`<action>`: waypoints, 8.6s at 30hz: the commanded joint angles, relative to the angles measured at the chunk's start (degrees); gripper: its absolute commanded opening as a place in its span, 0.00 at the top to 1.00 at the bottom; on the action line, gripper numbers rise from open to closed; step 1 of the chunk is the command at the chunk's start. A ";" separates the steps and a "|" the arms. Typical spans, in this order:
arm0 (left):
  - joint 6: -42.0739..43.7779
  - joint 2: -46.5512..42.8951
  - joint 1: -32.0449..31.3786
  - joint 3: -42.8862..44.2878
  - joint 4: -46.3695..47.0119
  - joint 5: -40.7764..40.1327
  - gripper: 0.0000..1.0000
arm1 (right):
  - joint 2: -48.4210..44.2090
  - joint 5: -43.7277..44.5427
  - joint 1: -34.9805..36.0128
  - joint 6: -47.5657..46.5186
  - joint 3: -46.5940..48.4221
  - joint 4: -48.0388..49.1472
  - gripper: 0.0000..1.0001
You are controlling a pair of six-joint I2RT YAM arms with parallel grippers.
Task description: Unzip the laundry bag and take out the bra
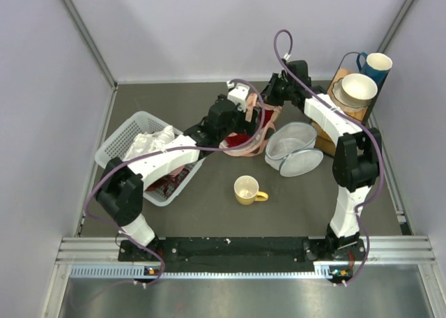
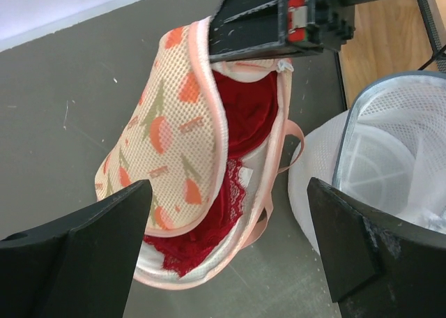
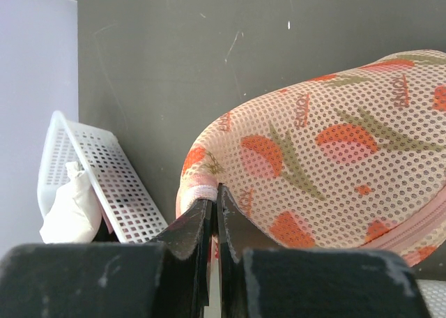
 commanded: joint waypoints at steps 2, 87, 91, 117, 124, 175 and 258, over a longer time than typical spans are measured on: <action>3.57 4.74 -1.62 5.00 0.58 -10.48 0.04 | -2.08 -0.51 0.23 2.18 2.29 1.06 1.00; -13.64 2.02 3.66 -5.10 -4.52 -5.48 0.41 | 6.18 -0.25 1.20 -1.68 9.59 7.30 1.00; -11.89 5.18 3.13 -3.00 -3.73 -5.56 0.39 | 6.27 -1.31 1.20 -1.86 10.29 7.13 1.00; 0.77 24.53 2.95 18.28 -9.88 -13.91 0.99 | 6.00 -2.45 0.59 -2.56 9.24 7.30 1.00; 3.68 10.15 3.74 15.12 -13.47 -12.17 1.00 | 5.04 -2.19 -1.26 0.24 5.99 9.49 1.00; -17.07 -23.11 55.95 -13.89 -32.74 -14.00 1.00 | 0.03 -2.98 -3.11 3.33 -2.72 19.43 1.00; -6.26 -46.75 20.27 -3.69 -43.02 -1.96 0.01 | -39.35 32.35 9.38 -26.38 -8.78 -35.24 0.01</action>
